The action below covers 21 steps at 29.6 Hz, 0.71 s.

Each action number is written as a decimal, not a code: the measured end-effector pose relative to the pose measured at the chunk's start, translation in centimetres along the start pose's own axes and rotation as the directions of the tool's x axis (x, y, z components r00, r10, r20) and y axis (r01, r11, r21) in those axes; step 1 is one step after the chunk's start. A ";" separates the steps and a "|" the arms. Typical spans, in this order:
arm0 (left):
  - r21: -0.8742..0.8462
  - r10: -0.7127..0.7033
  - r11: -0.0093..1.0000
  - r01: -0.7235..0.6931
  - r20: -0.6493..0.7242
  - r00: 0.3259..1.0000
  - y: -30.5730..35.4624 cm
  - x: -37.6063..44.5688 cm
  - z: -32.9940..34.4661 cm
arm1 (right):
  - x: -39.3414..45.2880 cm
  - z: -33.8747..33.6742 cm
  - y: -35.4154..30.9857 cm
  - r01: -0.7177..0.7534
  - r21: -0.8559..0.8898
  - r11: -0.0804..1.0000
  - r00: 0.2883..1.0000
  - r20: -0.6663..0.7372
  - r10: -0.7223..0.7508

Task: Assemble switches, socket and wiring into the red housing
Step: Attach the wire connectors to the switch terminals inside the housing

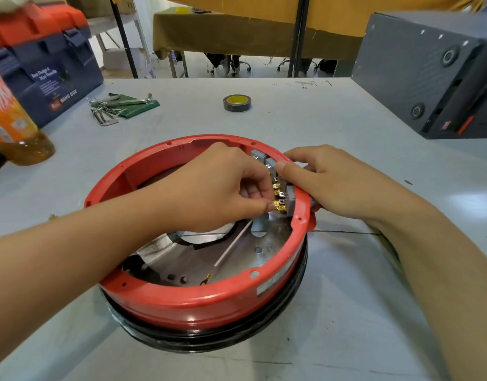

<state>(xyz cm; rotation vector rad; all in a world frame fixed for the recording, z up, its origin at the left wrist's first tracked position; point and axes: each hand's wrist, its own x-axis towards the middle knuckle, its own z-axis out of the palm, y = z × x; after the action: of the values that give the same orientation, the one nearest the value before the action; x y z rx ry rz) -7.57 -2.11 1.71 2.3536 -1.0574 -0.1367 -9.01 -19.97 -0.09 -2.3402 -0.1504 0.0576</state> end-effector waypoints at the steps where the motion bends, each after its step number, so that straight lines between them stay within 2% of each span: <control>1: 0.000 -0.001 1.000 0.001 0.001 1.000 0.0 0.0 0.0 | 0.0 0.0 0.0 0.003 -0.003 1.000 1.000 0.001 -0.003; 15: 0.010 0.019 1.000 -0.019 -0.021 1.000 0.2 0.1 0.3 | 0.0 0.0 0.0 0.001 -0.035 0.999 1.000 -0.013 -0.001; 21: -0.086 0.005 0.996 -0.005 -0.005 1.000 0.0 0.2 0.3 | 0.0 0.0 -0.1 -0.001 -0.032 0.999 1.000 -0.013 0.000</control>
<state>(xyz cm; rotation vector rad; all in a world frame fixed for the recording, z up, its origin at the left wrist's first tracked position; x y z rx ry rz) -7.47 -2.38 1.47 2.2728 -1.0344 -0.1711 -9.01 -19.92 -0.05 -2.3719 -0.1456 0.0407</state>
